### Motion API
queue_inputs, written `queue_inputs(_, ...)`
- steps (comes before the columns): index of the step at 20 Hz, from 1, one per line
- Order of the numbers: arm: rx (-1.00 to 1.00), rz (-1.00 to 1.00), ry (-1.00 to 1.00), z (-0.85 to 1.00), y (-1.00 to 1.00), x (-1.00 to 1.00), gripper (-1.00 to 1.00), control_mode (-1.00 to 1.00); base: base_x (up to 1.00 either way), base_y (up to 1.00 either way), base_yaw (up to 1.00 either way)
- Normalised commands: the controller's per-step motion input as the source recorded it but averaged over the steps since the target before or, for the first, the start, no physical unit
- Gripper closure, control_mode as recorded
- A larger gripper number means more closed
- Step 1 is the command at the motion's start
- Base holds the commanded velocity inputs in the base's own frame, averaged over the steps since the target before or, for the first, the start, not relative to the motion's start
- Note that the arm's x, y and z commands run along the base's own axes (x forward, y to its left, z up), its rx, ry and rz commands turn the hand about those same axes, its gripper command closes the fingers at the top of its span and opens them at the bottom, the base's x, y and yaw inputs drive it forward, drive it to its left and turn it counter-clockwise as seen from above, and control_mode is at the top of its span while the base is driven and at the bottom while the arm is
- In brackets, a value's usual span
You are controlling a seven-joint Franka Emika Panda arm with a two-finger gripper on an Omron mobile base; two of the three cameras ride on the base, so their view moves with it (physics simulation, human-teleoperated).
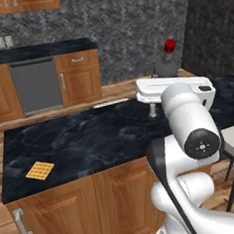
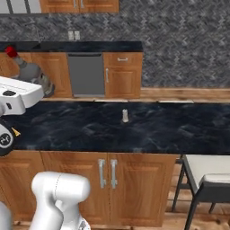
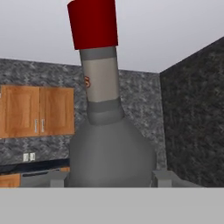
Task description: Open the cabinet directly in front. Then move the liquor and the cup to the dining counter with the candle on it.
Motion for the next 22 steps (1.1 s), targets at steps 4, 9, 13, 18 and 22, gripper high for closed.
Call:
queue_inputs(4,0.0,0.0,0.0,0.0,0.0,0.0,1.0,1.0,0.84,0.0,-0.01)
queue_inputs(9,0.0,0.0,0.0,0.0,0.0,0.0,1.0,1.0,0.38,0.0,0.0)
queue_inputs(13,0.01,0.0,0.31,-0.36,-0.16,0.0,1.0,-1.0,0.0,0.0,0.0)
queue_inputs(18,0.02,0.0,0.41,-0.4,-0.18,-0.03,1.0,-1.0,0.0,0.0,0.0)
queue_inputs(22,0.04,0.0,0.31,-0.43,-0.04,-0.02,1.0,-1.0,0.0,0.0,0.0)
